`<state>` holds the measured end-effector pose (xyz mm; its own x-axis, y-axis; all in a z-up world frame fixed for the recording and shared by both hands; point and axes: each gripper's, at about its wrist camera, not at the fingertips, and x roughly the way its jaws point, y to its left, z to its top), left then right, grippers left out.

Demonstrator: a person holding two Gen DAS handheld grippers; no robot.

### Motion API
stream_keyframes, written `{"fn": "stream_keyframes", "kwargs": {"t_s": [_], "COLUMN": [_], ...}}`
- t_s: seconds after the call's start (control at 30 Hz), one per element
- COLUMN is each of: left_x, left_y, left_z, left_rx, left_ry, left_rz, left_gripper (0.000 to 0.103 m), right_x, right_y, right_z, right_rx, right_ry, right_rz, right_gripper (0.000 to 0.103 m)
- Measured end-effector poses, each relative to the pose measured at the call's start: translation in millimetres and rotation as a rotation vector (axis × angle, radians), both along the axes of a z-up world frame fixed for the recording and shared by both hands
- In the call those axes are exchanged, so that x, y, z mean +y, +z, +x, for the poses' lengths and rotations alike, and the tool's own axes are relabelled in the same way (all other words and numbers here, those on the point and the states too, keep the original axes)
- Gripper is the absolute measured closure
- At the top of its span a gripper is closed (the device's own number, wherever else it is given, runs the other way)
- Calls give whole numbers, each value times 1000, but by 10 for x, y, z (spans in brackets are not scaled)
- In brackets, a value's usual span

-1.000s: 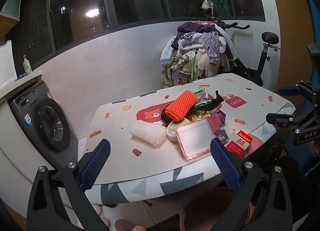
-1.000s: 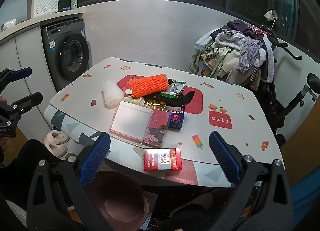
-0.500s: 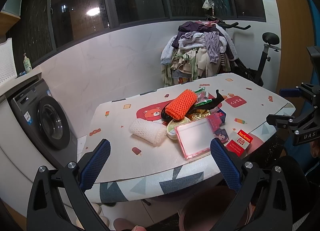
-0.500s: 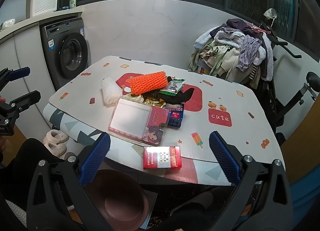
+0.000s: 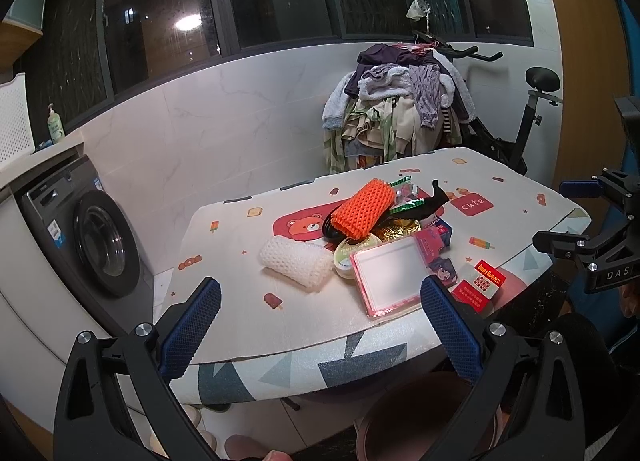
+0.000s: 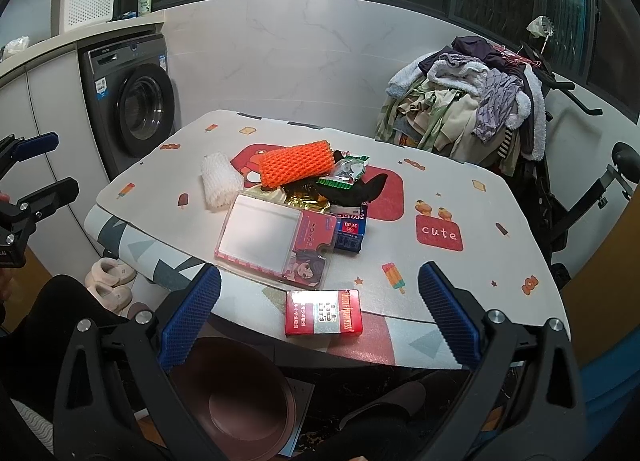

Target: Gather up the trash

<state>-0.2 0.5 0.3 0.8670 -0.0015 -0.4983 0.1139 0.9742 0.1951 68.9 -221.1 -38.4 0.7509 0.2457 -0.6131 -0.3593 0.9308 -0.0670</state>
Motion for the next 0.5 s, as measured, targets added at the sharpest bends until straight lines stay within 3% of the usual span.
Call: {"fn": "stream_keyframes", "kwargs": {"t_s": [0.5], "left_x": [2], "left_y": [0], "left_z": [1], "left_rx": [1], "left_ry": [0], "left_rz": [-3], "left_gripper": [5], "right_x": [-8], "right_y": [-4], "right_z": [-1], "right_rx": [2], "right_ry": [0], "right_rz": [0], "right_gripper": [6]}}
